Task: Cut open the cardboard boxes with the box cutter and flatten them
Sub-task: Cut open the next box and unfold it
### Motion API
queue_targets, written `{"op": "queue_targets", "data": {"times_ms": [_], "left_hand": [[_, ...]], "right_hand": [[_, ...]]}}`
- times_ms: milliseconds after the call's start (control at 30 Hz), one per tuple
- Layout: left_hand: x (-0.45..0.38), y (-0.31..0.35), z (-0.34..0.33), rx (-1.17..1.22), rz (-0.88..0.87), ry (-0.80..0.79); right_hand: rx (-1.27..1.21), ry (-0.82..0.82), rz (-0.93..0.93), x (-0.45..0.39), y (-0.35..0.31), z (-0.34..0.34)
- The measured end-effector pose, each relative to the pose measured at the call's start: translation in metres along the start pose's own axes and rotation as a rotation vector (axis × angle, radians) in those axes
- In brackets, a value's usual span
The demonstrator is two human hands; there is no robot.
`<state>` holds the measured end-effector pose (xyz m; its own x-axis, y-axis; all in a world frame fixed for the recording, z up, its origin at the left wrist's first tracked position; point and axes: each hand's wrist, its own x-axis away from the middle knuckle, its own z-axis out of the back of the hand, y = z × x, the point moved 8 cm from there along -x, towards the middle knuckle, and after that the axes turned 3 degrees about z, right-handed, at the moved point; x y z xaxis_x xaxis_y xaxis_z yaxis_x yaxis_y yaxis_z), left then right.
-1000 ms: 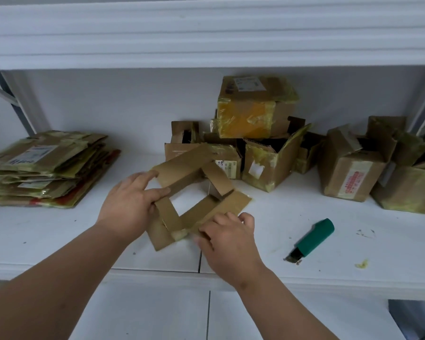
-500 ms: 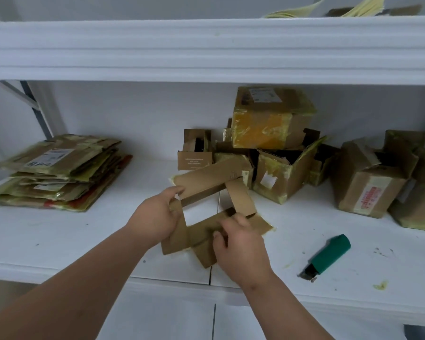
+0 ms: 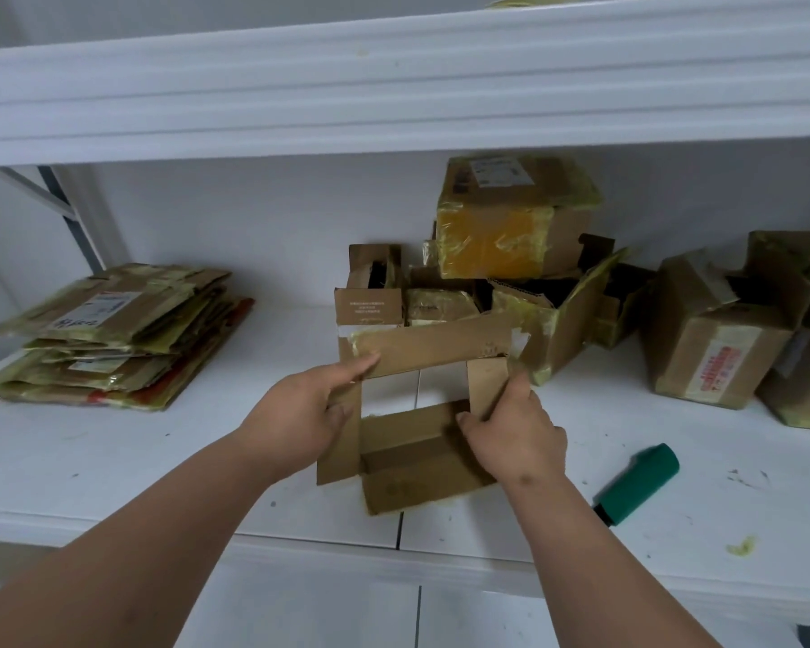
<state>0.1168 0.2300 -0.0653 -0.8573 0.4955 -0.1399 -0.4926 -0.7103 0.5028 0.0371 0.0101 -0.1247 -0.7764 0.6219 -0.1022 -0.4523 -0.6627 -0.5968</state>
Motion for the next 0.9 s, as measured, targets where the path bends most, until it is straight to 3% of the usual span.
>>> {"op": "queue_targets", "data": {"times_ms": [200,333,400,533,633,700,767,900], "left_hand": [[-0.006,-0.012,0.008,0.023,0.141,0.149],[-0.01,-0.013,0.002,0.115,0.168,0.088],[-0.01,-0.017,-0.003,0.329,0.207,0.07],[0.002,-0.041,-0.018,1.06,0.471,-0.002],[0.01,-0.065,-0.028,1.371,0.585,-0.051],[0.015,-0.083,-0.031,1.243,0.65,-0.039],[0.02,-0.096,-0.037,0.939,0.666,-0.07],[0.026,-0.112,-0.051,0.013,0.553,-0.219]], "right_hand": [[-0.468,-0.016,0.031,0.008,0.014,0.005],[-0.587,-0.047,0.085,0.01,0.021,0.008],[-0.585,-0.042,0.084,0.009,0.026,0.01],[-0.526,-0.096,0.242,0.018,0.018,0.019],[-0.276,-0.197,0.352,0.029,0.01,0.01],[-0.099,-0.268,0.407,0.036,0.005,-0.005],[-0.012,-0.351,0.446,0.047,-0.001,-0.021],[0.155,-0.521,0.439,0.066,0.005,-0.055]]}}
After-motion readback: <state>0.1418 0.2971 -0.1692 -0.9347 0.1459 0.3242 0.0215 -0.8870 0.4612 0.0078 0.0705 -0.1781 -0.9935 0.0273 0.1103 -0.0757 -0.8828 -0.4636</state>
